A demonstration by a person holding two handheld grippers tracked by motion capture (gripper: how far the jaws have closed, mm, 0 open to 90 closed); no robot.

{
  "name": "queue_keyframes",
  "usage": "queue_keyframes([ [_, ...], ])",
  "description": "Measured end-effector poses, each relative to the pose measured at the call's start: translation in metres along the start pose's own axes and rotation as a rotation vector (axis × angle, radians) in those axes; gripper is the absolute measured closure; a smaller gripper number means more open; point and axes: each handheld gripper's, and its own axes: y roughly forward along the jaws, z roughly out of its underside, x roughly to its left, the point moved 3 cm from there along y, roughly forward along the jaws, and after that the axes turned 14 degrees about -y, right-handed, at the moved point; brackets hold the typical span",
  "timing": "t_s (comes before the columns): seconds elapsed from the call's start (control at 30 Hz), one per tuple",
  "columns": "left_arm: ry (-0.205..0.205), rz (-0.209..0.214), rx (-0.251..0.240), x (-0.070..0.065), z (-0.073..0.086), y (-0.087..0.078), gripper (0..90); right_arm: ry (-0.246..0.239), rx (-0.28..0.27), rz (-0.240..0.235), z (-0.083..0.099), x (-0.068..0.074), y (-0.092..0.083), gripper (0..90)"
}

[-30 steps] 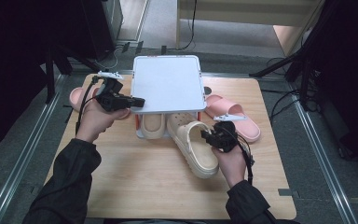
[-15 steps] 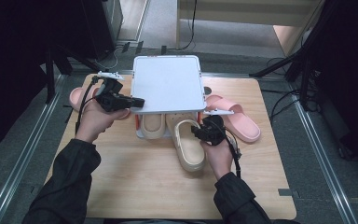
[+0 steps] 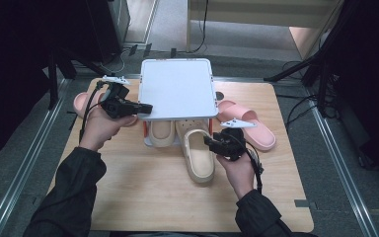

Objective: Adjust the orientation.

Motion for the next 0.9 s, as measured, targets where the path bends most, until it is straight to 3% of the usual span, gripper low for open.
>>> queue_keyframes([
  [0.17, 0.002, -0.004, -0.001, 0.0, 0.0, 0.0, 88.1, -0.044, -0.017, -0.03, 0.007, 0.008, -0.02, 68.8],
  [0.43, 0.005, -0.011, -0.002, -0.001, 0.0, 0.0, 88.2, -0.058, -0.015, -0.09, 0.033, 0.022, -0.038, 88.9],
  [0.67, 0.013, -0.021, -0.003, -0.002, 0.001, 0.0, 89.6, -0.093, -0.026, -0.067, 0.061, 0.038, -0.047, 90.0],
  [0.9, 0.011, -0.015, -0.004, -0.003, 0.001, 0.0, 89.6, -0.062, 0.041, -0.128, 0.091, 0.05, -0.044, 90.0],
])
